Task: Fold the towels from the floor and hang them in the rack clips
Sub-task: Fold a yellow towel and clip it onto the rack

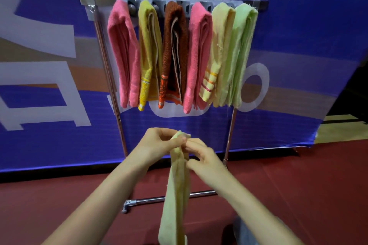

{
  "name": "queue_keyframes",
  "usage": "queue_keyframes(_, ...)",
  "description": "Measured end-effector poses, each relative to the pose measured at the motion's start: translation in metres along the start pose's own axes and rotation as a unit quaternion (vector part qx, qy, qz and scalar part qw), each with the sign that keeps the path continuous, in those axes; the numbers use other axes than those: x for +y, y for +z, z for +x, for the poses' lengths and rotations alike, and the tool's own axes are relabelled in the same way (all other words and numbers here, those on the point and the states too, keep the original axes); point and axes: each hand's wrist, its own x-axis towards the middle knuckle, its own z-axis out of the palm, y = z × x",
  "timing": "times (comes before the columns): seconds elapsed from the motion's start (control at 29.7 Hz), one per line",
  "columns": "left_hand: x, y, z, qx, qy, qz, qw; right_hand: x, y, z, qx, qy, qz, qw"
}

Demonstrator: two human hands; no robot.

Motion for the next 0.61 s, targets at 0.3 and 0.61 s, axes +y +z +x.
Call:
queue_keyframes(0.3,0.001,-0.017,-0.003,-0.075,-0.013,0.112,0.991,0.004,-0.006,-0.008,-0.013,-0.003,0.05,0.999)
queue_keyframes(0.61,0.011,-0.029,-0.01,-0.213,0.018,0.169,0.962,0.008,-0.034,0.004,-0.118,0.017,-0.109,0.987)
